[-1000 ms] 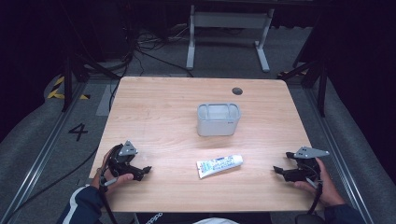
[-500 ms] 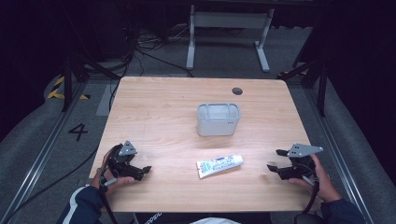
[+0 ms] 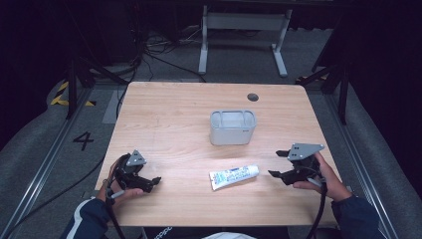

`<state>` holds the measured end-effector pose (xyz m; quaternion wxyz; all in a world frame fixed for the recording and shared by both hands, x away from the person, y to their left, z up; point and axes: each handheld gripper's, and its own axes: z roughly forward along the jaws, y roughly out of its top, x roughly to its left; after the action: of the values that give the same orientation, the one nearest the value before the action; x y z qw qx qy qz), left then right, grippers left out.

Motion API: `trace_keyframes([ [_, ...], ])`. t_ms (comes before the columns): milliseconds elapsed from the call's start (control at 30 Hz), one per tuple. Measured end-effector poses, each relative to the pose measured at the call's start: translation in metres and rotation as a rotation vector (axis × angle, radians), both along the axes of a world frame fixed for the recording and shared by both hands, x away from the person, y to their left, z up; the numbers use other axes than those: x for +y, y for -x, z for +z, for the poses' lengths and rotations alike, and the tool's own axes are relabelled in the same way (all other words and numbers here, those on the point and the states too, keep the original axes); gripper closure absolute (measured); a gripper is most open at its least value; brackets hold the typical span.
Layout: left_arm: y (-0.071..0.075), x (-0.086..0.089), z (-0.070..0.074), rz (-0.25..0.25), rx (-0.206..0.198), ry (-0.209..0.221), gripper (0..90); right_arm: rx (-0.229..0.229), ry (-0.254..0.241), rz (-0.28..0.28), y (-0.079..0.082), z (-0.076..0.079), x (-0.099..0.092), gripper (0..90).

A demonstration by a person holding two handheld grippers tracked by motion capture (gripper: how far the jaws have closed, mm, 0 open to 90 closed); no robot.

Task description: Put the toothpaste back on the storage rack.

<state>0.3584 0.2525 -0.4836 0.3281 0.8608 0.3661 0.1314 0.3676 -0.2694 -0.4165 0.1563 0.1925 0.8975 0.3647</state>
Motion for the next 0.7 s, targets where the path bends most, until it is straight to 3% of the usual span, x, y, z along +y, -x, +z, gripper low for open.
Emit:
trace_keyframes([
  [700, 0.000, 0.000, 0.000, 0.002, -0.004, -0.002, 0.5, 0.054, 0.153, 0.303, -0.012, -0.007, 0.103, 28.6],
])
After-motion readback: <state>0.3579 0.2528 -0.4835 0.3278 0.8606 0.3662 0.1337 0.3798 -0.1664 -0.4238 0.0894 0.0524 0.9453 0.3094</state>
